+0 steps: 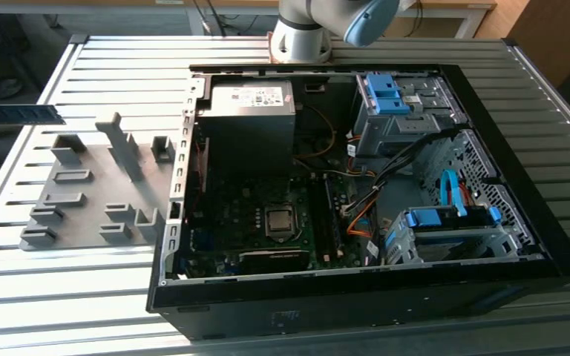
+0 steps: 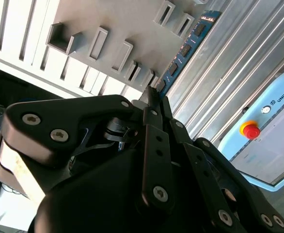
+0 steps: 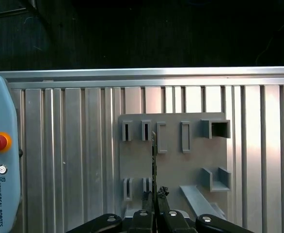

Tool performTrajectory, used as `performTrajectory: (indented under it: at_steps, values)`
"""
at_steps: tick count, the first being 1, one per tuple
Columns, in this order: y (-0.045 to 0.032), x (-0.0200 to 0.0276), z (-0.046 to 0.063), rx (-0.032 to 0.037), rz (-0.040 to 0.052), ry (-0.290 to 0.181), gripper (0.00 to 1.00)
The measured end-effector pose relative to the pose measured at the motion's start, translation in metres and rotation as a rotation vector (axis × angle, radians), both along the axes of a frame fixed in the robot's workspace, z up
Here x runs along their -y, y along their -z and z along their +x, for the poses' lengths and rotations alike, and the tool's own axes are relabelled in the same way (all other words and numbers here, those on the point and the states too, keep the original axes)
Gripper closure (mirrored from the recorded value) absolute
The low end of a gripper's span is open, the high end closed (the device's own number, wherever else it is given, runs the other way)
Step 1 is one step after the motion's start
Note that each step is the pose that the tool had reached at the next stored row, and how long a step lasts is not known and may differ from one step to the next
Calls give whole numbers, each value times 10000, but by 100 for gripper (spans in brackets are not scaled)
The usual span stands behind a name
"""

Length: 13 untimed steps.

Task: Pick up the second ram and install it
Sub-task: 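Pick up the second ram and move it above second insertion slot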

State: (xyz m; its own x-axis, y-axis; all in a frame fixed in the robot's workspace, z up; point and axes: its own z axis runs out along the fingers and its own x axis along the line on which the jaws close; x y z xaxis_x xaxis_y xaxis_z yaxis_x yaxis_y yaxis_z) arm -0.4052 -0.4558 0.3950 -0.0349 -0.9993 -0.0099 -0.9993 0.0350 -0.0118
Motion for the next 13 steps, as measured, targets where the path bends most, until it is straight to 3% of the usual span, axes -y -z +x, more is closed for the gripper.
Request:
performTrajectory:
  at_steps: [13]
  values:
    - [-79,0,0,0,0,1,86]
